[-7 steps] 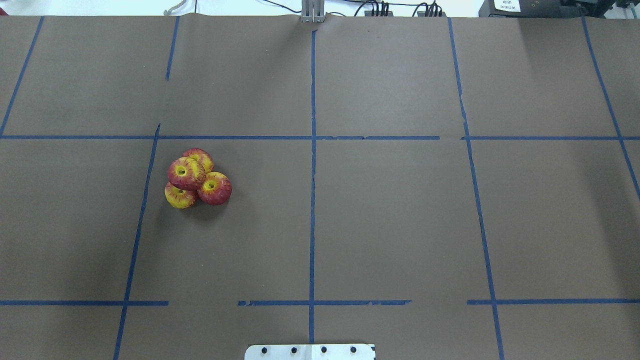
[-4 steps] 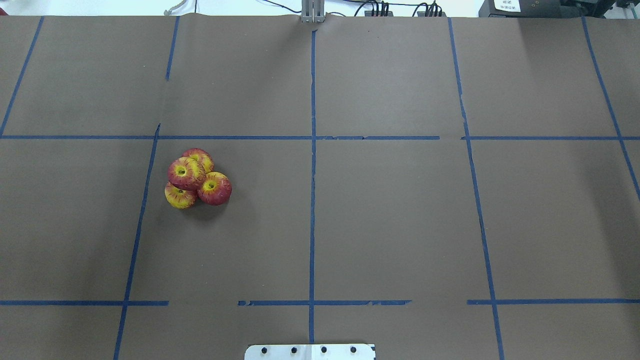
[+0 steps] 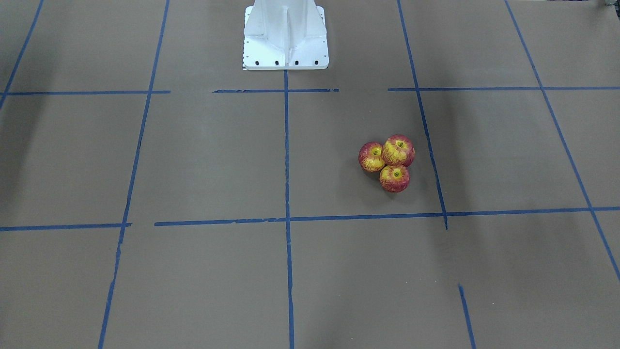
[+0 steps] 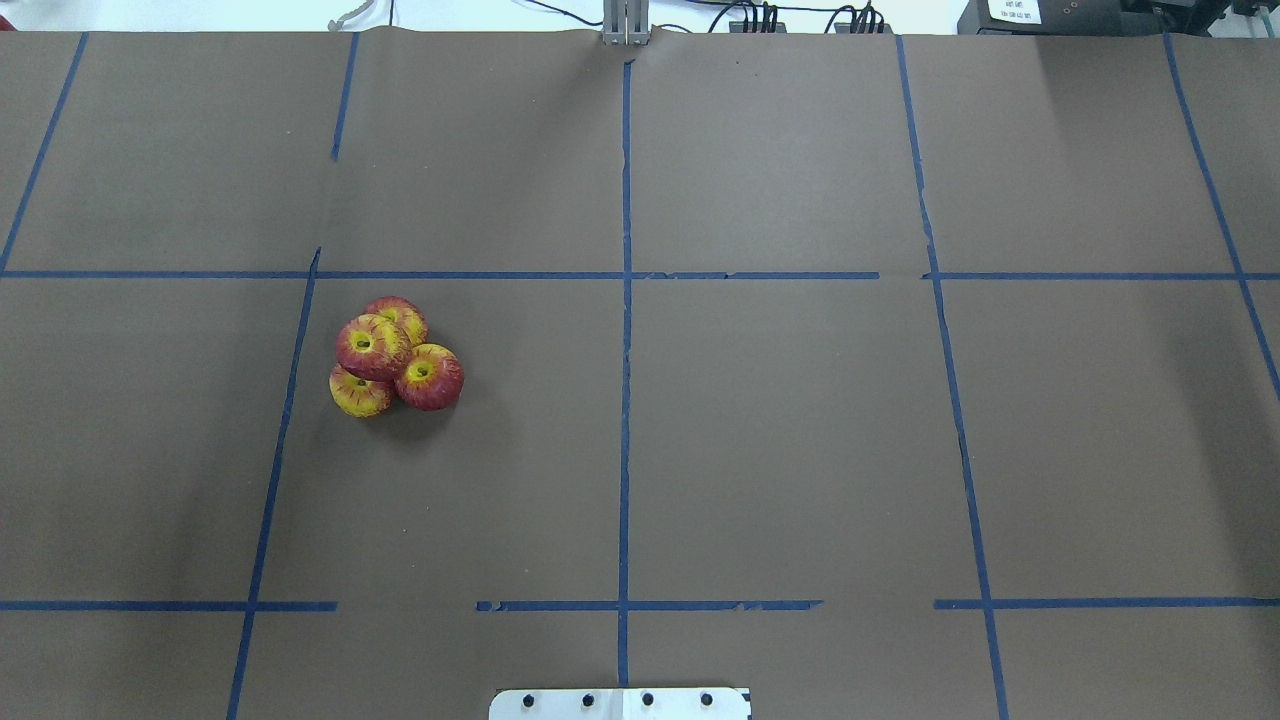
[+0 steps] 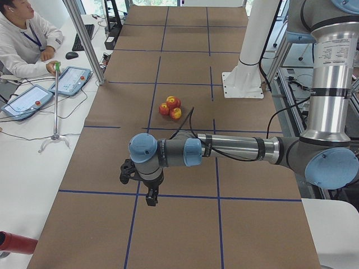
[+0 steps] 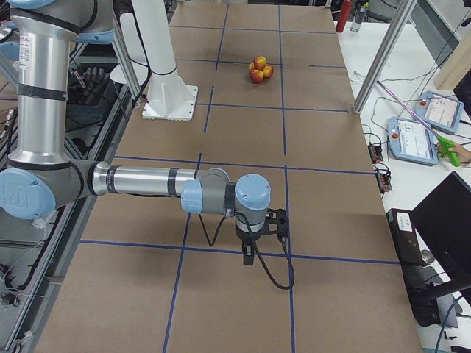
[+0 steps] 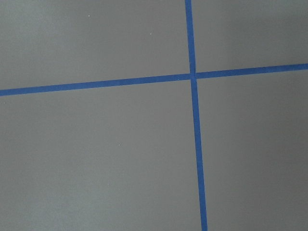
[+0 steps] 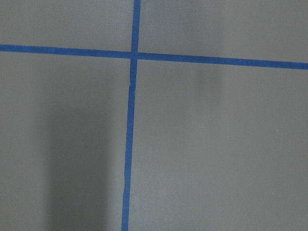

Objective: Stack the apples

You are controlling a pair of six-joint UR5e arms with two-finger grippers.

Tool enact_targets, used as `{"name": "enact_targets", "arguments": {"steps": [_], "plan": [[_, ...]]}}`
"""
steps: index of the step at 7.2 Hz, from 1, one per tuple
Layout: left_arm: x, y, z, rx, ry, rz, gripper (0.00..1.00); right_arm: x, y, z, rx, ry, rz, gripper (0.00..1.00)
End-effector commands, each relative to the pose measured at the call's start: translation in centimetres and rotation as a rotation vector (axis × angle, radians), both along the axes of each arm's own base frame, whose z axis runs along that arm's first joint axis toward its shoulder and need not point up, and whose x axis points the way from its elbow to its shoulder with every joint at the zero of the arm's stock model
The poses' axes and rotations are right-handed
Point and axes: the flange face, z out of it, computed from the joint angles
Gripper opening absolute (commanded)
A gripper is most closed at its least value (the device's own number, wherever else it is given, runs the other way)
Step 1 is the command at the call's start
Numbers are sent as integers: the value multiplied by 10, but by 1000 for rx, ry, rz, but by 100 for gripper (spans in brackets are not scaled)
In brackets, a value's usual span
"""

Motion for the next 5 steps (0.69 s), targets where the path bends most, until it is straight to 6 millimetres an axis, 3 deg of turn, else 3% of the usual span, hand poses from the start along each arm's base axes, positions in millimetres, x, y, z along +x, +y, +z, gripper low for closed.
{"name": "enact_targets", "arguments": {"steps": [1,5], "plan": [[0,-1,-4,2,2,-4,100,0,0,0,0,0,0,100],[-1,-4,-23,38,-3,-7,100,0,0,0,0,0,0,100]]}}
